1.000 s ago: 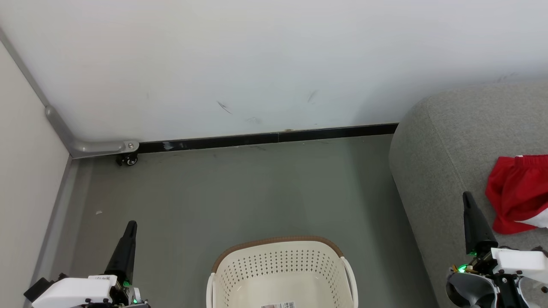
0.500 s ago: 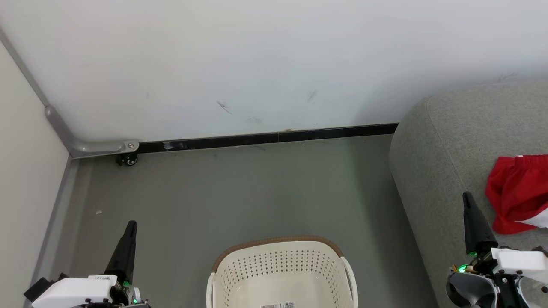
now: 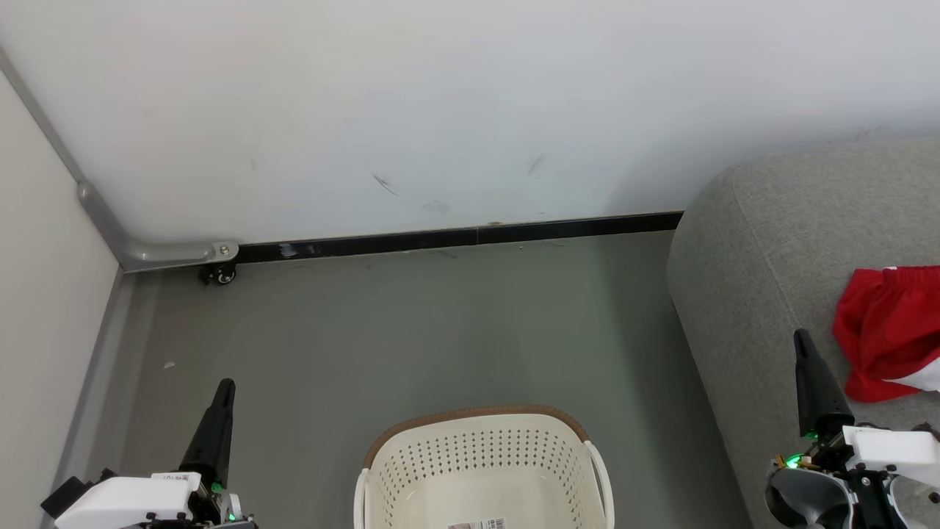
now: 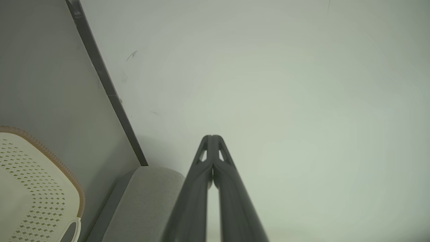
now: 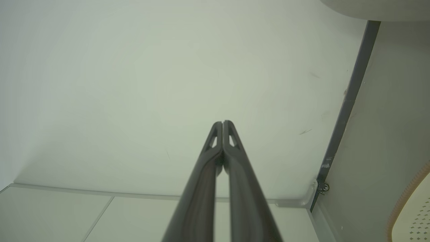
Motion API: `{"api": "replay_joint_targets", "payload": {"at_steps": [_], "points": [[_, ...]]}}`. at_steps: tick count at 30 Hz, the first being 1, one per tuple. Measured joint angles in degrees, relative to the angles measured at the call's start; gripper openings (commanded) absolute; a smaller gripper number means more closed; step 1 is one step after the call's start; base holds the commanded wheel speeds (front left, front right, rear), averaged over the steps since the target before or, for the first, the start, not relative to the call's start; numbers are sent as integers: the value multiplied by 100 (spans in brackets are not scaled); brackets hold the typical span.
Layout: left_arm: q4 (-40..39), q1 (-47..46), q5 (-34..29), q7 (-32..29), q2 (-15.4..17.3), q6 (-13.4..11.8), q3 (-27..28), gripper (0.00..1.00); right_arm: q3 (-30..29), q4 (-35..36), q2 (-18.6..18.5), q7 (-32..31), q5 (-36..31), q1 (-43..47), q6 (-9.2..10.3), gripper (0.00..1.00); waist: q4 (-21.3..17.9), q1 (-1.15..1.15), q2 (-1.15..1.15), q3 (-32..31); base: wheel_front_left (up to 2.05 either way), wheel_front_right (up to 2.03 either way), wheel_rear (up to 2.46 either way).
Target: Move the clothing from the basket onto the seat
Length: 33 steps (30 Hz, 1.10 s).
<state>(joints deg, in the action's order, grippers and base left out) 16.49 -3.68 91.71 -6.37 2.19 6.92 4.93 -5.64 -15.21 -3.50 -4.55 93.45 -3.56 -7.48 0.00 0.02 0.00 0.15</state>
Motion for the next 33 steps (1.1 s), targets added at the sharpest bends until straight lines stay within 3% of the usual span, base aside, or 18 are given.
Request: {"api": "replay_joint_targets", "payload": {"at_steps": [33], "points": [[-26, -1, 0, 0, 0, 15, -1, 0, -13, -2, 1, 0, -1, 0, 0, 0, 0, -1, 0, 1, 0, 0, 0]]}}
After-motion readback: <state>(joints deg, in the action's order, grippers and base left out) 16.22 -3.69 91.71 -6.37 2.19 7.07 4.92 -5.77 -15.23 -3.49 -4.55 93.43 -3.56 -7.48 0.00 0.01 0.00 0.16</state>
